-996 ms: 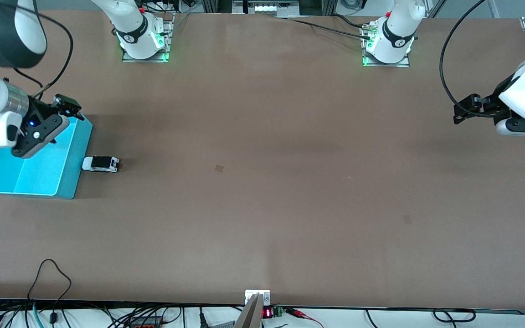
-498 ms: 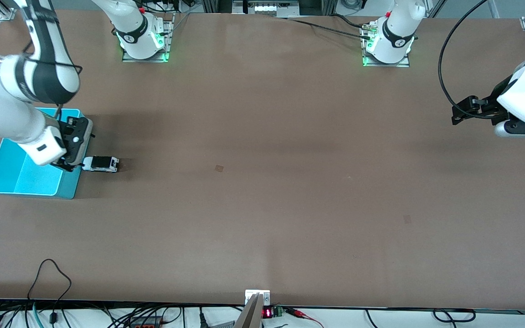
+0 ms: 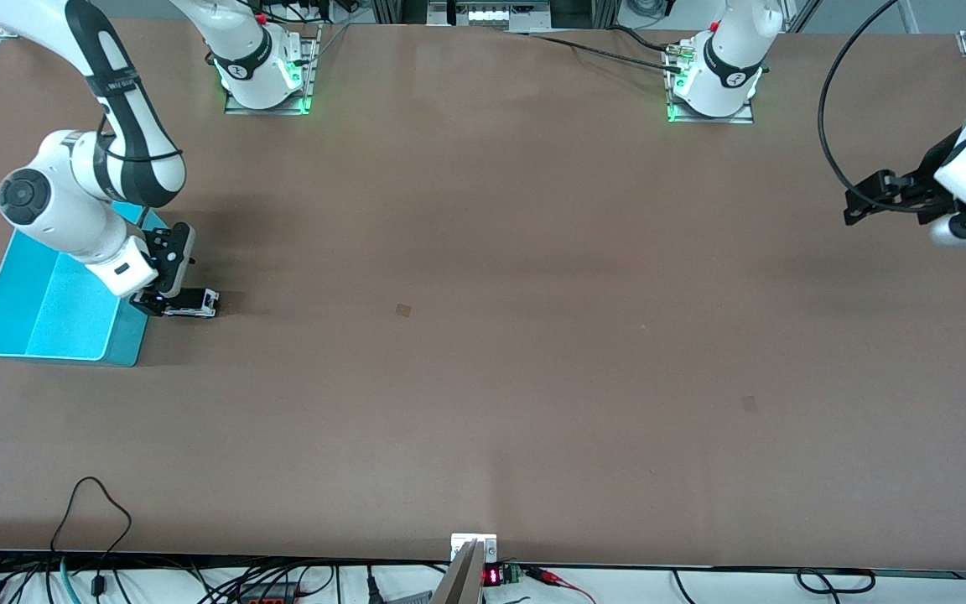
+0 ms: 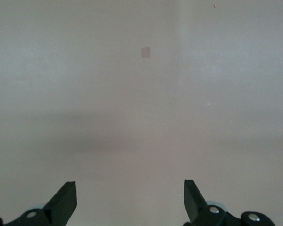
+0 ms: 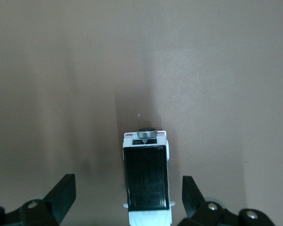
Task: Wind and store white jeep toy
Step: 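Grasp the white jeep with the right gripper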
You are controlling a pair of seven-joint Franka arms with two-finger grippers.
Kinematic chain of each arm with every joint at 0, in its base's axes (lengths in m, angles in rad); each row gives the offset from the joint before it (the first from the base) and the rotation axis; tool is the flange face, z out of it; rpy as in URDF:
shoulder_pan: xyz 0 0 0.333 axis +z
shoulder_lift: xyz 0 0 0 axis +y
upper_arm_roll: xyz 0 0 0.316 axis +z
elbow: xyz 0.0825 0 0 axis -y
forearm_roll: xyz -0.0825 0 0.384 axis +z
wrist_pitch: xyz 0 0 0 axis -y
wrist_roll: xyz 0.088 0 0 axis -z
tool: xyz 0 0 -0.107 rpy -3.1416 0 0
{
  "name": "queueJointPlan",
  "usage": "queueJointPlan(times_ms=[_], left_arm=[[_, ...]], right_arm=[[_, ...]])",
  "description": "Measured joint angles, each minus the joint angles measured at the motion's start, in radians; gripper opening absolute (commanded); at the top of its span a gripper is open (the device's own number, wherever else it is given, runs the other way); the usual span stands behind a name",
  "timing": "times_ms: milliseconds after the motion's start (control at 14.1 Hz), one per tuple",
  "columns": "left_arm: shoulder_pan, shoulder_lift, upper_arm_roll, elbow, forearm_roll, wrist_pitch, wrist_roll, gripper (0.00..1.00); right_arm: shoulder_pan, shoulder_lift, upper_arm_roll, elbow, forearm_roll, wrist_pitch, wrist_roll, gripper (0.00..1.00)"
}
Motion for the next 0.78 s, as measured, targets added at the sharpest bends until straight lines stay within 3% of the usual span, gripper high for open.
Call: queueJointPlan(times_ms=[427,498,569,640,712,783], left_arm=[[0.0,-0.024,-0.001,0.0,0.0,-0.051,0.0,1.0],[0.0,-0.025,-0.001,0.0,0.0,-0.054,0.0,1.0],[0.0,-0.027,-0.001,0.0,0.0,-0.056,0.0,1.0],[0.001,-0.03,0.0,0.0,0.0,-0.058,0.0,1.0],[0.002,-0.034,0.001,0.0,0.0,-0.061,0.0,1.0],[0.003,-0.038,0.001,0.0,0.0,-0.062,0.0,1.0]], right_arm=[[-0.043,0.105,0.0,-0.003,0.0,0.149,-0.065,0.99],[-0.048,0.113,0.0,-0.003,0.0,0.153,-0.065,0.6],[-0.052,0.12,0.0,-0.003,0.0,0.156,-0.066,0.31],[-0.055,0.124,0.0,-0.003,0.0,0.158,-0.066,0.08],[-0.055,0.125,0.0,-0.003,0.0,0.159,-0.066,0.0],[-0.056,0.126,0.0,-0.003,0.0,0.162,-0.066,0.0]])
